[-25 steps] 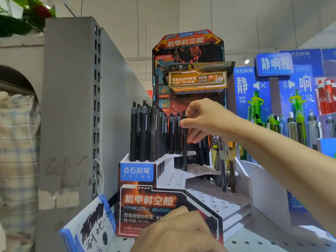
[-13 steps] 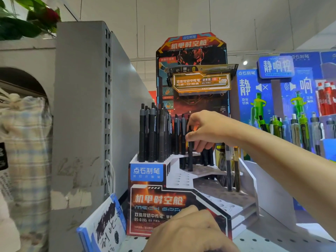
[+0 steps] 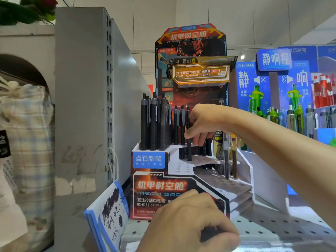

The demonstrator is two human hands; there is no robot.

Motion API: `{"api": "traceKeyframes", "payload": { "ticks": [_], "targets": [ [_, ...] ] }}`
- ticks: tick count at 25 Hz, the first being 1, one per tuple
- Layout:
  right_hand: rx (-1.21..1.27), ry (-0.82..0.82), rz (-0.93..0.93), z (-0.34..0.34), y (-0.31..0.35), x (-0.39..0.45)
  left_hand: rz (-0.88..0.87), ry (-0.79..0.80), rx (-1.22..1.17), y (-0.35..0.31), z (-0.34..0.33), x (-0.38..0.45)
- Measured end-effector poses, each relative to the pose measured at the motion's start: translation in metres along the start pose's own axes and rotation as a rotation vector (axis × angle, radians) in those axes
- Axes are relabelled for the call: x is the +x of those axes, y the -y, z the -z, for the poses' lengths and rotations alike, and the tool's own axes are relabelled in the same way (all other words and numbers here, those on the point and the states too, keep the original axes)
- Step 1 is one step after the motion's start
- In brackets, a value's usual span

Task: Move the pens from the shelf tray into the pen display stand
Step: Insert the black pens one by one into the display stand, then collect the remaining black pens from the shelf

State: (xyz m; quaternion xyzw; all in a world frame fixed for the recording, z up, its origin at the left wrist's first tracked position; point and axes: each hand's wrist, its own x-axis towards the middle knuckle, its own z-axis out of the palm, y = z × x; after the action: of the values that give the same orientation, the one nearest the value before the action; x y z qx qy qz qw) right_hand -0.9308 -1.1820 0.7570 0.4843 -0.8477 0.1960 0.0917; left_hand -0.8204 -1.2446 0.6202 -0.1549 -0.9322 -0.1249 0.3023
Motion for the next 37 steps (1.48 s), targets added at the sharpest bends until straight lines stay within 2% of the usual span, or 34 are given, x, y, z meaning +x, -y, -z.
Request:
{"api": "traceKeyframes", "payload": {
  "ticks": [1,2,3,4,7,11,15,19,22,27,30,37],
  "targets": [
    [-0.025,-0.025,-0.002,-0.001,0.002,-0.002,0.027,-0.116,0.03,0.003,0.033,-0.025],
    [-0.037,-0.073,0.002,-0.002,0.003,-0.005,-0.008,-0.174,-0.027,-0.016,0.024,-0.045],
    [-0.047,-0.135,0.01,-0.002,0.004,-0.009,0.007,-0.105,-0.098,-0.031,0.01,-0.053],
    [-0.066,-0.195,0.024,-0.001,0.006,-0.013,0.082,-0.139,-0.134,-0.033,0.012,-0.061],
    [-0.125,-0.325,0.059,-0.002,0.009,-0.026,0.135,-0.146,-0.187,-0.043,0.002,-0.062],
    [-0.056,-0.474,0.136,-0.006,0.011,-0.052,0.198,-0.204,-0.297,-0.037,0.003,-0.064],
    [0.003,-0.657,0.177,-0.01,0.001,-0.084,0.167,-0.324,-0.306,-0.041,0.001,-0.057],
    [0.018,-0.735,0.178,-0.008,-0.024,-0.121,0.161,-0.471,-0.331,-0.059,-0.014,-0.033],
    [0.041,-0.746,0.169,0.007,-0.054,-0.16,0.145,-0.509,-0.367,-0.092,-0.032,-0.001],
    [0.054,-0.803,0.149,0.061,-0.14,-0.25,0.074,-0.502,-0.432,-0.19,-0.098,0.076],
    [0.042,-0.851,0.108,0.103,-0.215,-0.311,0.056,-0.525,-0.521,-0.264,-0.155,0.14],
    [-0.093,-0.959,-0.188,0.175,-0.422,-0.461,-0.006,-0.438,-0.692,-0.401,-0.296,0.281]
  ]
}}
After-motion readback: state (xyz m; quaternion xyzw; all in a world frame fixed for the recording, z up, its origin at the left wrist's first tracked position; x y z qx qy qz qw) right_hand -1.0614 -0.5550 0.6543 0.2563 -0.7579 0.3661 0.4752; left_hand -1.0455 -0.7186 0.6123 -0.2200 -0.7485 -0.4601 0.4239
